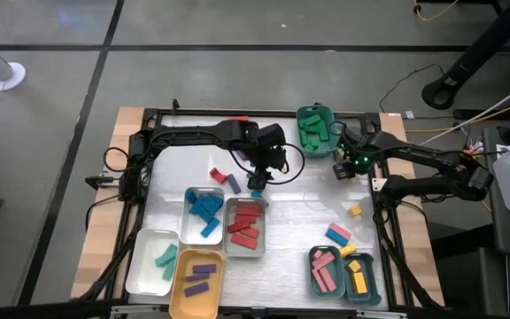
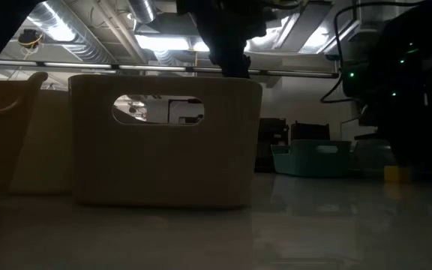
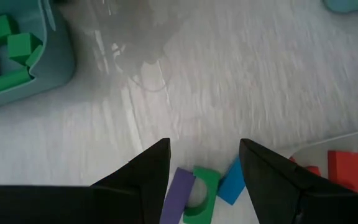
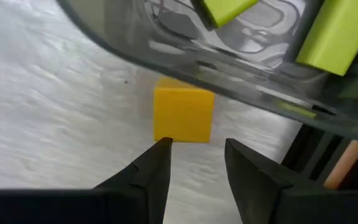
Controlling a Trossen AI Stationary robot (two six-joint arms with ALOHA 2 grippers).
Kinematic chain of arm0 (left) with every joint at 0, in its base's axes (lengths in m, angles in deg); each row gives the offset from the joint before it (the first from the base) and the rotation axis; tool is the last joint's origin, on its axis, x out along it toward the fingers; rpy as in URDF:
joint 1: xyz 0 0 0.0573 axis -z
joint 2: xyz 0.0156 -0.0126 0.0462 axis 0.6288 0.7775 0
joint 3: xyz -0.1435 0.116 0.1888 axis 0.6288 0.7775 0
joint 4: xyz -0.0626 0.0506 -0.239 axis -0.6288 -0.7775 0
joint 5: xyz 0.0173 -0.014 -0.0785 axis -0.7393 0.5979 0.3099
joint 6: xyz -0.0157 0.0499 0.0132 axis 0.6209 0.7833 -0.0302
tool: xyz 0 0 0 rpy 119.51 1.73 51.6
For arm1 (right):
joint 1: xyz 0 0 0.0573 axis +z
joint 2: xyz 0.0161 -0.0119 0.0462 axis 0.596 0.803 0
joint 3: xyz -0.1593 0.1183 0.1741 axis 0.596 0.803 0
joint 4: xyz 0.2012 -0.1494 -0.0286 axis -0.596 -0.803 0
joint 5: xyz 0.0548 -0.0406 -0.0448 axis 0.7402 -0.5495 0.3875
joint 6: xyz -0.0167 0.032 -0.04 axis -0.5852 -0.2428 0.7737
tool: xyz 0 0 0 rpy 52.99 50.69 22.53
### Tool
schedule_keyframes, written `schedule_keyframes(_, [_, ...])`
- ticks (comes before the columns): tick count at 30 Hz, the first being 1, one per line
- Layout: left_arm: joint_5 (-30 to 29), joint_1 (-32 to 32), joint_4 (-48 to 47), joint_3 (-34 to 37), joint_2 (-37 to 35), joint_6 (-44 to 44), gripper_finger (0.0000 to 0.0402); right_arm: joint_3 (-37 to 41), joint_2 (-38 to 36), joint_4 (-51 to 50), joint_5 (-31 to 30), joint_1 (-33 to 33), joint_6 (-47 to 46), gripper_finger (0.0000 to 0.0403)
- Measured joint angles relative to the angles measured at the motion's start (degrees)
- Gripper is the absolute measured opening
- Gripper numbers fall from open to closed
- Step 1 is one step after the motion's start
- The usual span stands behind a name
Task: Sort blocks
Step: Put the yellow block into the blue bin
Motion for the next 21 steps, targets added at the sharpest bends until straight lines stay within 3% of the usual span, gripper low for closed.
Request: schedule_keyframes(21, [-0.02,0.09,-0.09,0.00,0.02,-0.26,0.0180,0.05,-1.65,5.29,3.92,0.00,0.10,0.0152])
